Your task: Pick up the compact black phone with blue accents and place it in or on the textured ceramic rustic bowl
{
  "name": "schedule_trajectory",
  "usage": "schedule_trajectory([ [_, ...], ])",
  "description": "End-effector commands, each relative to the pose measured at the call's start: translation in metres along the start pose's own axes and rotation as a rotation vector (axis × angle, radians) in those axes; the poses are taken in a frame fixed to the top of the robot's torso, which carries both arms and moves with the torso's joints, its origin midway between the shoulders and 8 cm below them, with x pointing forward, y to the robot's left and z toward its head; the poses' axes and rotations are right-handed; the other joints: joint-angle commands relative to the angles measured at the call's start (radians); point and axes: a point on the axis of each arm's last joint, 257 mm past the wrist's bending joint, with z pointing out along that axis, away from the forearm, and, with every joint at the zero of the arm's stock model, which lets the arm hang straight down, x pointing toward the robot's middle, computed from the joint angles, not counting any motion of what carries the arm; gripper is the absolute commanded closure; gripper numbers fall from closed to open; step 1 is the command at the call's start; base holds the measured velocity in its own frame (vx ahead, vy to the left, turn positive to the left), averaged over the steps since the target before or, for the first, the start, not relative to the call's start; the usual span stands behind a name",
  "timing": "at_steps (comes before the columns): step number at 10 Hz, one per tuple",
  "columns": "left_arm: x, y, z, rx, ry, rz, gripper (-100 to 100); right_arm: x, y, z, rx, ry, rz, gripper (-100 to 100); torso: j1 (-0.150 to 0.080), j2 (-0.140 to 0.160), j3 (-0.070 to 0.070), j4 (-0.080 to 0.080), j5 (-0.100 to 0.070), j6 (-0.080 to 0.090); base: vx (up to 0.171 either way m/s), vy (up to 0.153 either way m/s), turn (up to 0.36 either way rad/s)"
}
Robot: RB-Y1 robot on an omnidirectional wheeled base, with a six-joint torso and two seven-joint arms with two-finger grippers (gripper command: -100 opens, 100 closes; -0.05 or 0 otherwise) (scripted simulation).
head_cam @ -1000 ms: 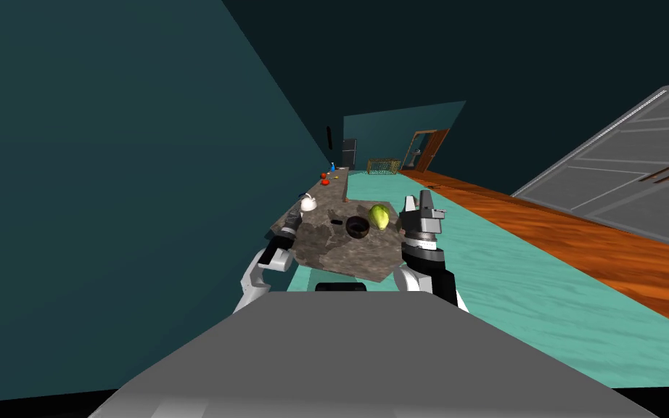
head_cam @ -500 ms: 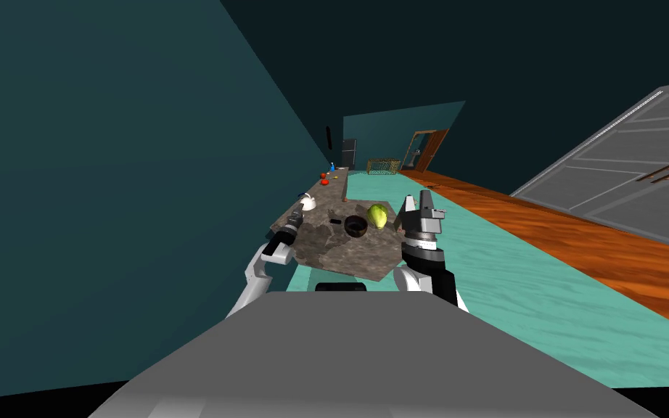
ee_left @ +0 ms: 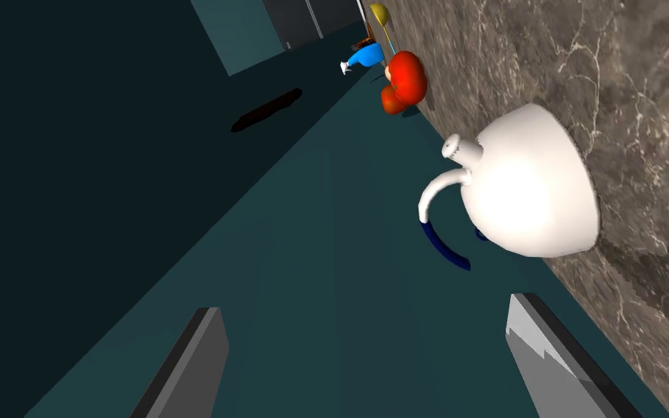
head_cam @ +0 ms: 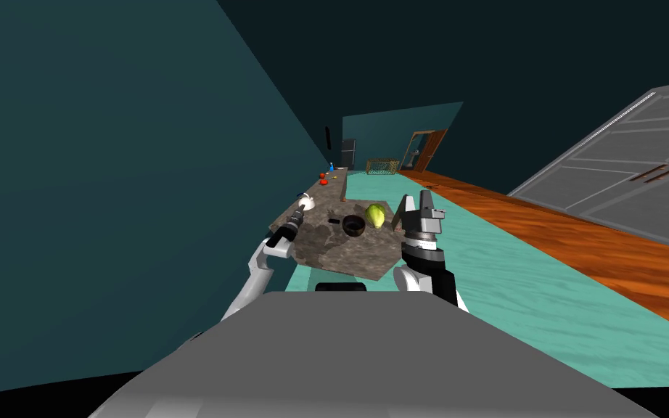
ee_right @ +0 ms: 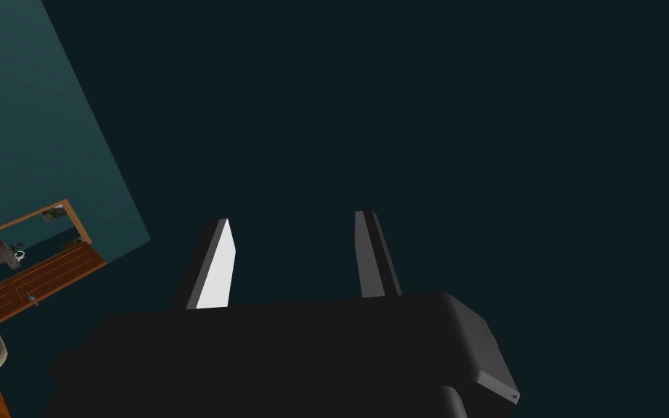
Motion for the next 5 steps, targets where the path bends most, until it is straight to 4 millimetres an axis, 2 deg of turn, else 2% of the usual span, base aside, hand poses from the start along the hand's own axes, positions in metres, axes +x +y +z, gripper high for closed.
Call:
schedule_trajectory([
  [1, -0.005, 0.012, 0.011, -0.051, 0.004, 0.007, -100, 0.000, 0.000, 0.000, 0.000, 0.000, 0.000, 0, 0.000, 0.000, 0.000, 0.000, 0.000, 0.000, -0.010, -0.024, -0.021],
  [2, -0.005, 0.018, 0.010, -0.075, 0.006, 0.007, -100, 0.000, 0.000, 0.000, 0.000, 0.000, 0.000, 0, 0.000, 0.000, 0.000, 0.000, 0.000, 0.000, -0.008, -0.029, -0.016],
  [3, -0.011, 0.025, 0.020, -0.105, 0.005, 0.012, -100, 0.000, 0.000, 0.000, 0.000, 0.000, 0.000, 0, -0.001, 0.000, 0.000, 0.000, 0.000, 0.000, -0.013, -0.037, -0.034],
  [5, -0.010, 0.035, 0.020, -0.147, 0.010, 0.012, -100, 0.000, 0.000, 0.000, 0.000, 0.000, 0.000, 0, -0.001, 0.000, 0.000, 0.000, 0.000, 0.000, -0.006, -0.027, -0.007],
])
